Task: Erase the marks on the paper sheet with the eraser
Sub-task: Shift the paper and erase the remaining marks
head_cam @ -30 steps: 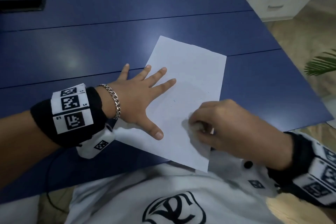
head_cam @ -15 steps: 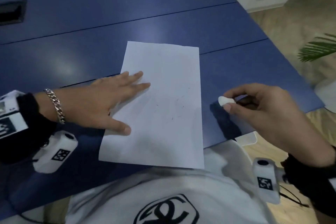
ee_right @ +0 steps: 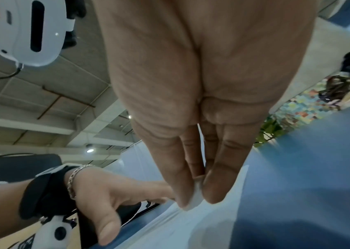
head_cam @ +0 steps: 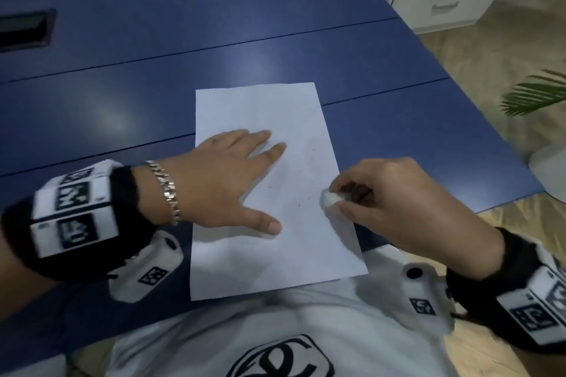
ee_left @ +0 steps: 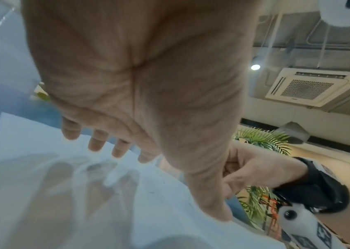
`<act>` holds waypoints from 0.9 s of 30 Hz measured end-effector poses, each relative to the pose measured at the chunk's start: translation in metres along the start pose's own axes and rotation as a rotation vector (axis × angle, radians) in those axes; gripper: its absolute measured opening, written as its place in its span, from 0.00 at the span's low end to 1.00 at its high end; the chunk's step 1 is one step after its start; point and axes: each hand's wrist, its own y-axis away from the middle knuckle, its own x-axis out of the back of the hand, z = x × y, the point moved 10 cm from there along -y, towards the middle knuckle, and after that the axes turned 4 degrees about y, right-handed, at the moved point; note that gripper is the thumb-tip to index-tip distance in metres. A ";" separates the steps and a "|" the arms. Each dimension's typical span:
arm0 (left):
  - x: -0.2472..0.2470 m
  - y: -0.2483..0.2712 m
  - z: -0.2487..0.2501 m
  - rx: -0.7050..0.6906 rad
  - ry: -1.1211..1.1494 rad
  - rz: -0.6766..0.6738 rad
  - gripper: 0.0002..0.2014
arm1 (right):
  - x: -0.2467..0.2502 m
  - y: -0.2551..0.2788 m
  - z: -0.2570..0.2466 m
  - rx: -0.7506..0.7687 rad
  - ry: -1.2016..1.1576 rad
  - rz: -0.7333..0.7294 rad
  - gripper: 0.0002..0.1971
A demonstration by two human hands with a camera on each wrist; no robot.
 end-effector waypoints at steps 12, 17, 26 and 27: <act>-0.007 -0.048 0.023 0.027 0.066 0.040 0.80 | -0.019 -0.037 -0.044 0.289 0.360 -0.227 0.10; -0.007 -0.046 0.021 0.031 0.091 0.041 0.79 | 0.013 -0.084 -0.028 0.263 0.377 -0.106 0.07; -0.008 -0.047 0.021 0.034 0.077 0.003 0.79 | -0.008 -0.040 -0.027 0.294 0.340 -0.224 0.07; -0.009 -0.048 0.022 0.034 0.073 -0.002 0.79 | 0.004 -0.044 -0.021 0.265 0.319 -0.172 0.06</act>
